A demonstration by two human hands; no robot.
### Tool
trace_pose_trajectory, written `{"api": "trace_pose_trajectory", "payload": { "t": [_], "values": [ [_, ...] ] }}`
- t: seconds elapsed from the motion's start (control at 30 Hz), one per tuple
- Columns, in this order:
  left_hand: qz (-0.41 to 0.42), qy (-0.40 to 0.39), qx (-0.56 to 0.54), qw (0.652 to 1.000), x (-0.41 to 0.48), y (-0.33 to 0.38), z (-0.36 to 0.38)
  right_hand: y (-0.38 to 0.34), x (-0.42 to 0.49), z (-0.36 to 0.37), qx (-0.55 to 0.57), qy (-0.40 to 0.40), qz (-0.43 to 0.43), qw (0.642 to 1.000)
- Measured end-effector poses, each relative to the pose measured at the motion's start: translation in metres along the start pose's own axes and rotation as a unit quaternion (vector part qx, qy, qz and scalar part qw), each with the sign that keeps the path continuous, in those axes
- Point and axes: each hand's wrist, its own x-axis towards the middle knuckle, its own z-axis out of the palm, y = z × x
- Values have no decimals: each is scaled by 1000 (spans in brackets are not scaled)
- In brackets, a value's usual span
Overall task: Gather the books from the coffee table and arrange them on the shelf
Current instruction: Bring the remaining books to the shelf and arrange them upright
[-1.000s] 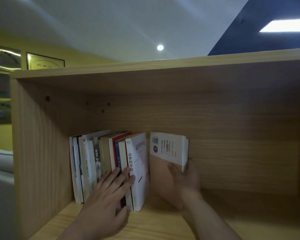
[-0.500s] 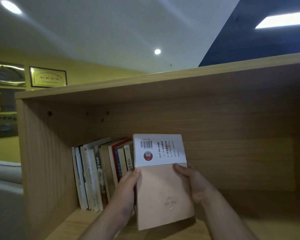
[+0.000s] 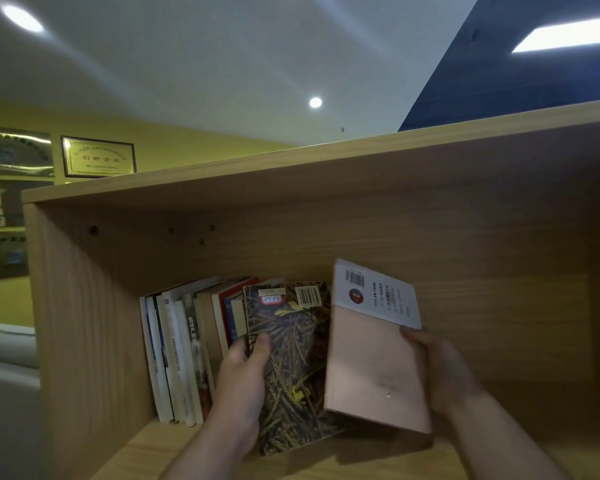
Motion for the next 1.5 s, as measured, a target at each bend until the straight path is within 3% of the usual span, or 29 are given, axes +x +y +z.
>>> {"api": "trace_pose_trajectory", "payload": {
  "t": [0.2, 0.33, 0.53, 0.63, 0.7, 0.77, 0.87, 1.0, 1.1, 1.17, 1.2, 1.23, 1.3, 1.33, 1.37, 1.4, 1.43, 1.5],
  "values": [
    [2, -11, -6, 1000, -6, 7, 1, -6, -8, 12, 73, -26, 13, 997],
    [10, -15, 26, 999, -14, 9, 10, 12, -4, 28, 42, -30, 60, 997],
    [5, -18, 88, 996, -24, 9, 21, 27, -1, 42, 47, -53, 43, 997],
    [51, -17, 161, 985, -23, 14, 19, 24, -4, 45, 33, -56, 2, 998],
    [128, -45, 238, 962, -23, 22, 17, 13, -7, 41, 38, -49, -33, 998],
    [219, -80, 340, 911, -24, 34, 17, -1, -3, 28, 135, -12, -52, 989],
    [407, -96, 530, 738, -29, 47, 23, -19, -2, 10, 166, 55, -13, 985],
    [575, -139, 592, 547, -27, 43, 37, -22, -16, 18, 88, 5, 80, 993],
    [621, -154, 598, 484, -14, 35, 39, -13, -23, 26, 92, -52, 162, 981],
    [644, -102, 596, 469, 1, 27, 35, -6, -20, 28, 109, -65, 171, 977],
    [631, -46, 599, 491, 2, 26, 34, -3, -16, 27, 118, -56, 158, 979],
    [576, 17, 601, 554, 4, 23, 33, 0, -14, 28, 134, -46, 140, 980],
    [371, 119, 520, 760, -8, 28, 34, 7, -8, 29, 159, -18, 90, 983],
    [253, 125, 401, 871, -18, 30, 36, 12, -2, 27, 166, -15, 54, 984],
    [135, 89, 227, 960, -24, 30, 38, 16, 2, 26, 165, -8, 24, 986],
    [25, 25, 58, 998, -25, 28, 41, 21, 7, 24, 162, 3, 4, 987],
    [-54, -40, -65, 996, -25, 25, 43, 24, 10, 22, 160, 0, -2, 987],
    [-87, -90, -145, 981, -15, 16, 44, 29, 12, 20, 142, -13, 14, 990]
  ]
}}
